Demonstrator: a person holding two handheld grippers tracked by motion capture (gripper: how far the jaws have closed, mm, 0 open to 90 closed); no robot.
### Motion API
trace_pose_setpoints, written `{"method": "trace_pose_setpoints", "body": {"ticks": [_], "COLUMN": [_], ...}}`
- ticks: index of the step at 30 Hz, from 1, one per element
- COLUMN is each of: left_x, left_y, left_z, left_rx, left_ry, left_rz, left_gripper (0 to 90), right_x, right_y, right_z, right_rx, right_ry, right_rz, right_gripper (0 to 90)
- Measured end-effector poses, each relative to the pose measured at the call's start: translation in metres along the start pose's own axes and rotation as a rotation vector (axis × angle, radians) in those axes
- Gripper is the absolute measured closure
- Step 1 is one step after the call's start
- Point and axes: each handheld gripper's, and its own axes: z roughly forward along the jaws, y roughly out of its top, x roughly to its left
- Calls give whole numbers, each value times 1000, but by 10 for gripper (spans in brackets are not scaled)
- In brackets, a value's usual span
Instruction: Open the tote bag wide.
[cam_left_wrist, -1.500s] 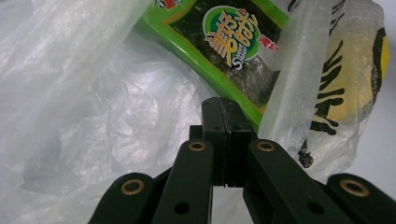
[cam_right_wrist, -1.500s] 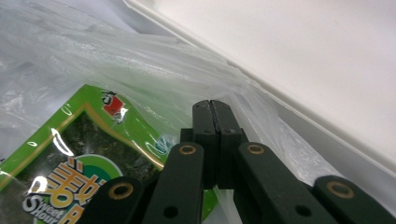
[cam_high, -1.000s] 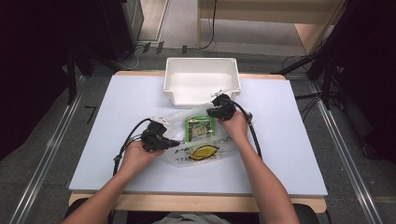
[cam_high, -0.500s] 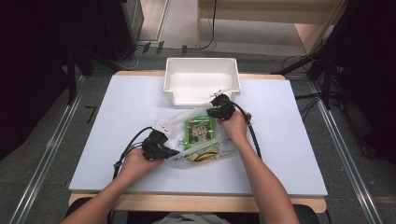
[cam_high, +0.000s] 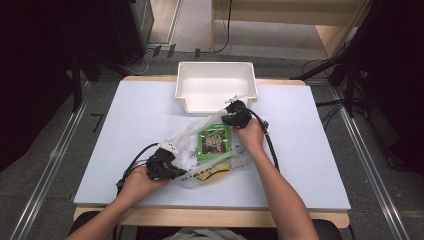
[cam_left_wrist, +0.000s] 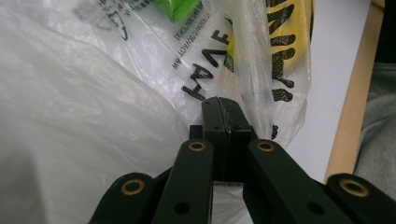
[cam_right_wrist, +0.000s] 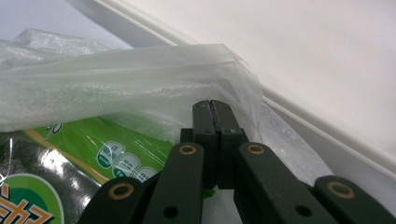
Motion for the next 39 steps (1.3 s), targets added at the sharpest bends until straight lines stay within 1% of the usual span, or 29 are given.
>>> {"method": "trace_pose_setpoints", "body": {"ticks": [2, 4, 6, 8, 13, 16, 17, 20, 21, 25, 28, 29, 30, 31, 34, 36, 37, 39], "left_x": [-1, -2, -4, -6, -9, -11, -12, -14, -15, -14, -11, -10, -10, -9, -7, -6, -6, -5], "left_y": [-1, -3, -5, -8, -13, -16, -17, -19, -20, -20, -16, -15, -12, -10, -4, -1, 1, 8], "left_z": [0, -1, -1, -1, -4, -6, -6, -7, -7, -8, -11, -12, -14, -17, -22, -27, -29, -34], "left_rx": [-5, -4, 4, 2, 20, 22, 26, 30, 31, 32, 11, 5, -14, -23, -49, -70, -79, -87], "left_ry": [-9, -13, -15, -20, -24, -24, -31, -29, -29, -30, -23, -20, -20, -21, -12, -12, -11, 4], "left_rz": [-9, -5, -1, -3, 12, 11, 7, 14, 11, 9, -6, -5, -17, -13, -22, -32, -27, -25], "left_gripper": [900, 900, 900, 900, 900, 900, 900, 900, 900, 900, 900, 900, 900, 900, 900, 894, 891, 891], "right_x": [0, 0, -1, -1, -2, -2, -2, -2, -2, -1, 1, 1, 2, 2, 4, 6, 7, 9], "right_y": [0, 0, 0, 0, 0, 1, 1, 1, 1, 1, 1, 1, 2, 2, 3, 3, 3, 2], "right_z": [0, 1, 2, 2, 2, 3, 3, 4, 4, 5, 2, 1, 0, -3, -7, -11, -12, -18], "right_rx": [-2, -12, -17, -19, -19, -22, -24, -34, -37, -47, -28, -32, -34, -36, -32, -23, -22, -29], "right_ry": [-6, -10, -8, -3, -4, -14, -17, -33, -35, -60, -42, -33, -26, -19, -1, 22, 30, 45], "right_rz": [0, -13, 2, 7, 21, 24, 27, 24, 24, 16, 37, 42, 39, 43, 23, 27, 32, 20], "right_gripper": [900, 900, 900, 900, 900, 900, 900, 900, 900, 900, 900, 900, 900, 900, 900, 873, 873, 873]}}
